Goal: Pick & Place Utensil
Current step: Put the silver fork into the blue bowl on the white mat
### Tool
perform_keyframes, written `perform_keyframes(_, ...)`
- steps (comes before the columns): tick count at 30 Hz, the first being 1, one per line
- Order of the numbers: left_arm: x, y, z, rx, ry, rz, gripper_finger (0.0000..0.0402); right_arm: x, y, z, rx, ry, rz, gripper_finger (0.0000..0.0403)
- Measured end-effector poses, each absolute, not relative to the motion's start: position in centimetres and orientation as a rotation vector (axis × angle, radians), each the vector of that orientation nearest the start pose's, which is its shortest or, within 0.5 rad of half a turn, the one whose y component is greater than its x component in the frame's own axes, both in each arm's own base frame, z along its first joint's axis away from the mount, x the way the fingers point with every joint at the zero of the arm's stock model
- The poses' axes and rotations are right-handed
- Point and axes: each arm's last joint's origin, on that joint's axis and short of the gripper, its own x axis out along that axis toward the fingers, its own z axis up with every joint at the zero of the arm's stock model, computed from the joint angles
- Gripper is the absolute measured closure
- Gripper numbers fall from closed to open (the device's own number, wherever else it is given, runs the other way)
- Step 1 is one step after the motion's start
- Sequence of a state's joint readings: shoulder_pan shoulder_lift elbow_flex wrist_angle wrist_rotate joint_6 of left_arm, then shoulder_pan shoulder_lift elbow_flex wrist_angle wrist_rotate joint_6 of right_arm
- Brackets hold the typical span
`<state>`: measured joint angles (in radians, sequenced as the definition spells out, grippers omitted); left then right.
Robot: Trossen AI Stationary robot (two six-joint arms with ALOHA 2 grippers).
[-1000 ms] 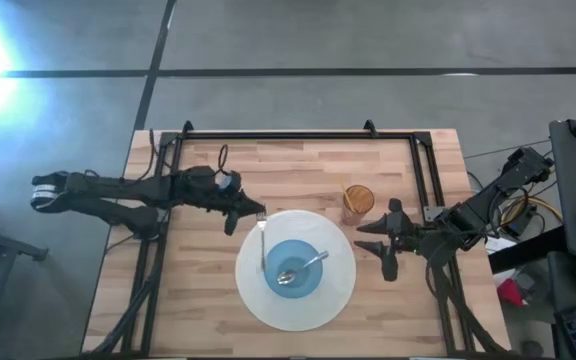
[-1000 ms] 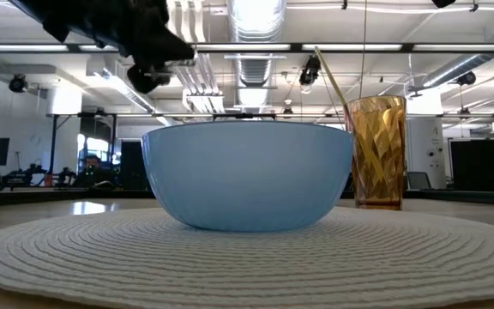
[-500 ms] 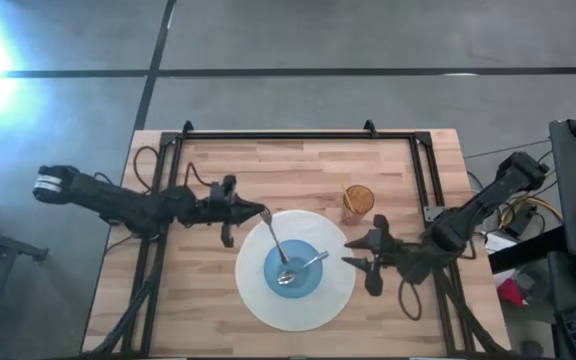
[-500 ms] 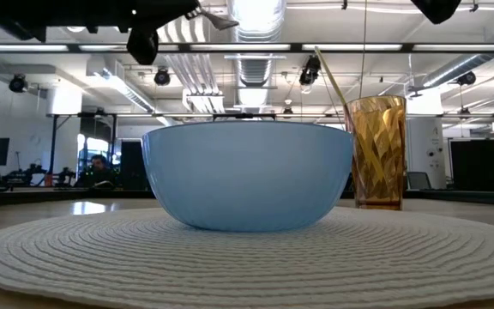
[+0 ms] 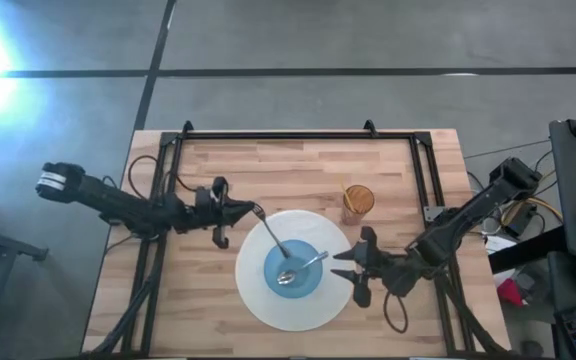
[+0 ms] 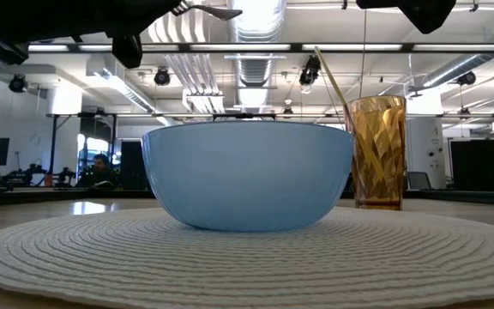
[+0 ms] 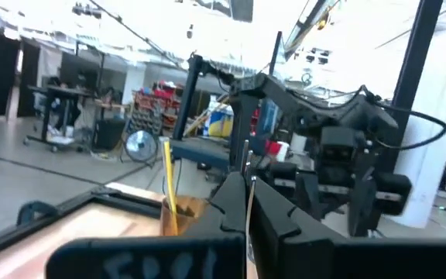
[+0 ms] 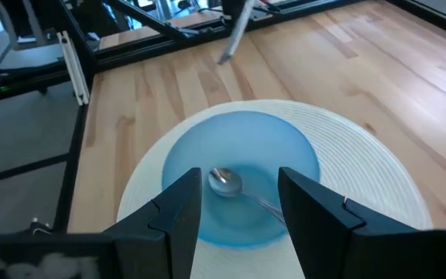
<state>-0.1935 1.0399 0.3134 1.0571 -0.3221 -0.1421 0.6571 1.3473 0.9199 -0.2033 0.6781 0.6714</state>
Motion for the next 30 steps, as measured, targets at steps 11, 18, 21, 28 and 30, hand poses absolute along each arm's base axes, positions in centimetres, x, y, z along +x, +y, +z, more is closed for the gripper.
perform_keyframes(11,20.5,-3.7,24.8,-0.093,-0.418,0.143,0.0401,25.6,17.4,25.2,0.237,0.356,-0.135,0.0236)
perform_keyframes(18,20.6,-4.2,25.1,0.029,-0.522,0.118,0.0401,26.2,17.6,27.1,0.152,0.165,-0.168,0.0236)
perform_keyframes(21,20.5,-4.3,25.3,0.054,-0.554,0.094,0.0401,26.2,17.5,28.2,0.107,0.107,-0.159,0.0236)
perform_keyframes(28,20.6,-4.3,26.2,0.076,-0.616,0.098,0.0401,25.7,16.8,30.6,0.055,-0.010,-0.163,0.0236)
perform_keyframes(30,20.8,-4.4,26.9,0.090,-0.642,0.108,0.0401,25.5,16.6,31.4,0.041,-0.046,-0.161,0.0236)
